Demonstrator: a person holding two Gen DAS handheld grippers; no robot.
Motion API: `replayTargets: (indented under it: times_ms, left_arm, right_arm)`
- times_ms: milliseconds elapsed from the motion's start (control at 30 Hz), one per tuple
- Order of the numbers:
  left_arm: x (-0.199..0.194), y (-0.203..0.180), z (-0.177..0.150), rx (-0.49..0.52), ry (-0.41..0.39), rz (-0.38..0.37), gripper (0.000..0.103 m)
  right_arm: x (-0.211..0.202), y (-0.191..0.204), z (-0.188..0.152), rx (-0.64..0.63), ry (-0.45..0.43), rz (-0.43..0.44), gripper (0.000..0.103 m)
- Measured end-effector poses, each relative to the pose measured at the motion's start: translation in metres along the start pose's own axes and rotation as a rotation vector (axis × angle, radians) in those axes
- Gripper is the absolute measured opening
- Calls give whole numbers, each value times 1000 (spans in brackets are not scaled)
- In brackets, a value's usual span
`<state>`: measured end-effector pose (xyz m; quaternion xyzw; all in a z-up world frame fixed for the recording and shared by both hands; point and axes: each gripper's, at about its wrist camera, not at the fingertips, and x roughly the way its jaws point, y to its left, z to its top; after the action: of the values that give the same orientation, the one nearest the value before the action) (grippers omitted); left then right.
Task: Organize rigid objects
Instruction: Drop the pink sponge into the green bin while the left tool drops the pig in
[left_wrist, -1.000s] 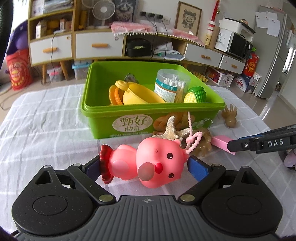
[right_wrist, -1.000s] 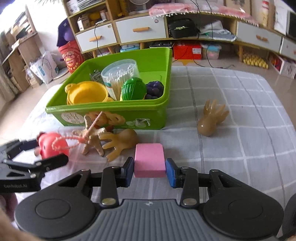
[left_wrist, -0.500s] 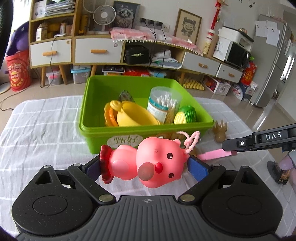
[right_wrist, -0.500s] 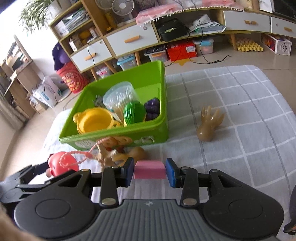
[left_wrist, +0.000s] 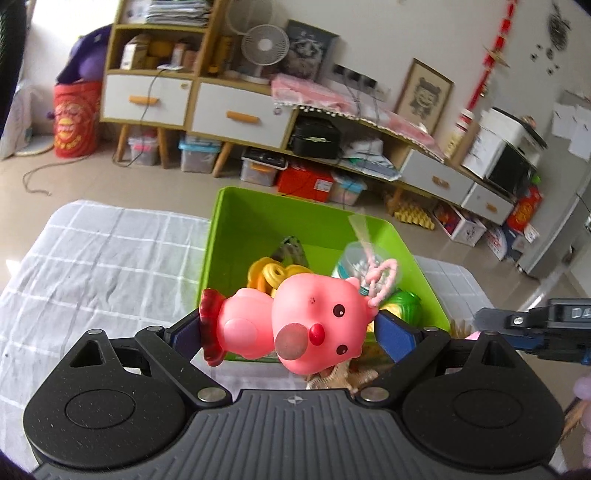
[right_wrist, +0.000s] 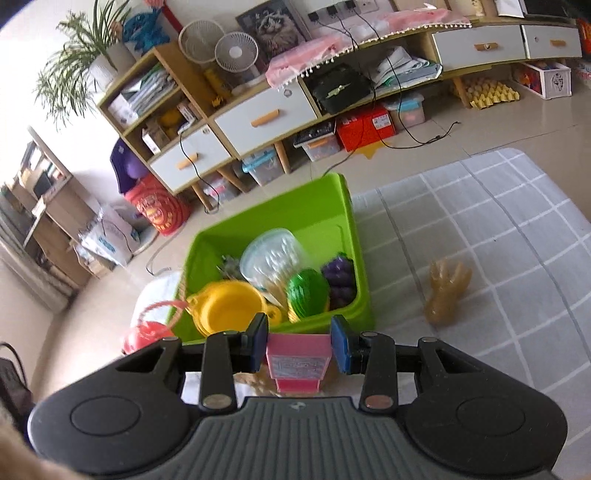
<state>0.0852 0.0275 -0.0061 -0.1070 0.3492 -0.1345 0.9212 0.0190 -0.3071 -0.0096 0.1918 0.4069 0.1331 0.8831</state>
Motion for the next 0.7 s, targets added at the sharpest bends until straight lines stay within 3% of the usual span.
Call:
replayTargets:
  times_ms: [200, 400, 700]
  left_arm:
    - [0, 1, 4, 10, -13, 21, 94]
    - [8, 3, 14, 58, -27, 57, 94]
    - [58, 14, 48, 100, -28, 68, 94]
  right_arm:
    - [-16, 14, 11, 19, -85, 31, 14]
    - [-7, 29, 15, 35, -156, 87, 14]
    - [44, 36, 10, 52, -133, 128, 14]
